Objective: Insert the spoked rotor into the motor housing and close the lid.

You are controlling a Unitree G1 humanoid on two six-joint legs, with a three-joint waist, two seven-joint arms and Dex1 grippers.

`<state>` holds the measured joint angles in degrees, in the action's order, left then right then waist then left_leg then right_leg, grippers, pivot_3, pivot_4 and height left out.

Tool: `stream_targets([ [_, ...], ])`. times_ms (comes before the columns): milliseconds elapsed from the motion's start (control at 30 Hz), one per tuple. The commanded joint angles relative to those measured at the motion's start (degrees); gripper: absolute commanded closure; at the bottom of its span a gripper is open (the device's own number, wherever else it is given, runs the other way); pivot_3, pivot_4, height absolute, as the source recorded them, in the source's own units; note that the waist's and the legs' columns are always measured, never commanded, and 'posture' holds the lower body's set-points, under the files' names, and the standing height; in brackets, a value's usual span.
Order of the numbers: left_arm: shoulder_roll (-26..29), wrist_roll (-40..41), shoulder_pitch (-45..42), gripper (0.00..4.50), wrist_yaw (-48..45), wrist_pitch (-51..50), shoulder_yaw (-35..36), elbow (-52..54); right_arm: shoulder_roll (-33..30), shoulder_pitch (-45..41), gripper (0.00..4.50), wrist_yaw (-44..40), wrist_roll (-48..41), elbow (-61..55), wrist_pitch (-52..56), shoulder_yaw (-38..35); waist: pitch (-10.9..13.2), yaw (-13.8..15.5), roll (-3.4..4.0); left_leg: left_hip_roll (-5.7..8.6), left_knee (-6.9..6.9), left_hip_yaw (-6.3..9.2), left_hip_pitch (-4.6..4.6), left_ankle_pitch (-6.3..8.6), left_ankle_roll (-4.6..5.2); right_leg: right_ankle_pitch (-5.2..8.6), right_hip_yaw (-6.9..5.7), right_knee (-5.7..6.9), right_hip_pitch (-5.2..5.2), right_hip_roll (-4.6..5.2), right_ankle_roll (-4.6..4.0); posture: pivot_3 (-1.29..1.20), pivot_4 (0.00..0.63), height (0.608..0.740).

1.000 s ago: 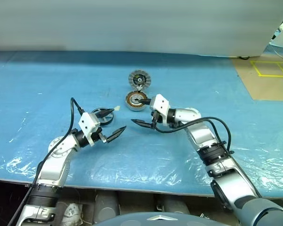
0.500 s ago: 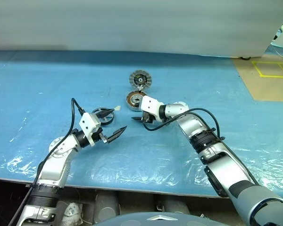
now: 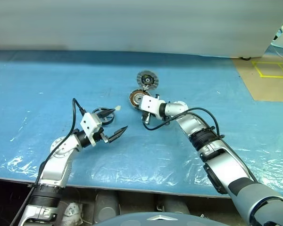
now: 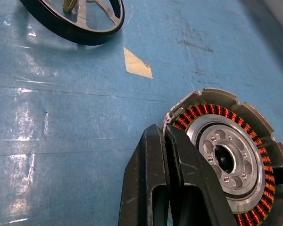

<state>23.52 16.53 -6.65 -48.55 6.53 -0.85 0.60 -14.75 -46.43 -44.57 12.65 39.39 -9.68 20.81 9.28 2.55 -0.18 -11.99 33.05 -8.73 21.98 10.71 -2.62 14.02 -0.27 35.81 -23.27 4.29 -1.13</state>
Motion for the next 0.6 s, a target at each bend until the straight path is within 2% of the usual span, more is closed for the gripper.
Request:
stream_targets([
  [33, 0.18, 0.08, -0.23, 0.0, 0.0, 1.16, 0.15, 1.22, 0.42, 1.43, 4.48, -6.22, -5.35, -6.51, 2.56, -1.48, 0.0, 0.0, 0.0, -0.01, 0.0, 0.0, 0.0, 0.0, 0.01, 0.0, -0.01, 0.0, 0.0, 0.0, 0.0, 0.0, 0.15, 0.74],
  [167, 0.37, 0.22, 0.26, 0.0, -0.03, 1.09, 0.36, 1.51, -2.17, 5.64, 4.48, -15.89, -9.35, -15.74, 7.57, -0.01, 0.0, 0.03, 0.0, -0.08, -0.02, 0.0, 0.03, -0.09, 0.17, 0.0, -0.06, -0.01, -0.02, -0.05, 0.0, 0.0, 0.15, 0.74],
  [333, 0.63, 0.49, 1.43, 0.0, -0.31, 0.78, 0.31, 2.39, -6.39, 11.56, 4.48, -24.01, -11.93, -26.08, 13.86, 2.16, 0.0, 0.17, 0.0, -0.1, -0.02, 0.01, 0.02, -0.08, 0.18, 0.0, -0.1, -0.02, 0.02, -0.05, 0.0, 0.0, 0.15, 0.74],
  [600, 2.18, 1.34, 3.69, 0.0, -1.55, 0.01, 0.84, 4.27, -7.26, 14.38, 4.48, -23.16, -11.37, -30.8, 18.06, 2.83, 0.0, 0.01, -0.01, -0.11, -0.02, -0.02, -0.11, 0.14, 0.21, 0.02, 0.0, -0.03, 0.05, -0.06, -0.03, 0.0, 0.15, 0.74],
])
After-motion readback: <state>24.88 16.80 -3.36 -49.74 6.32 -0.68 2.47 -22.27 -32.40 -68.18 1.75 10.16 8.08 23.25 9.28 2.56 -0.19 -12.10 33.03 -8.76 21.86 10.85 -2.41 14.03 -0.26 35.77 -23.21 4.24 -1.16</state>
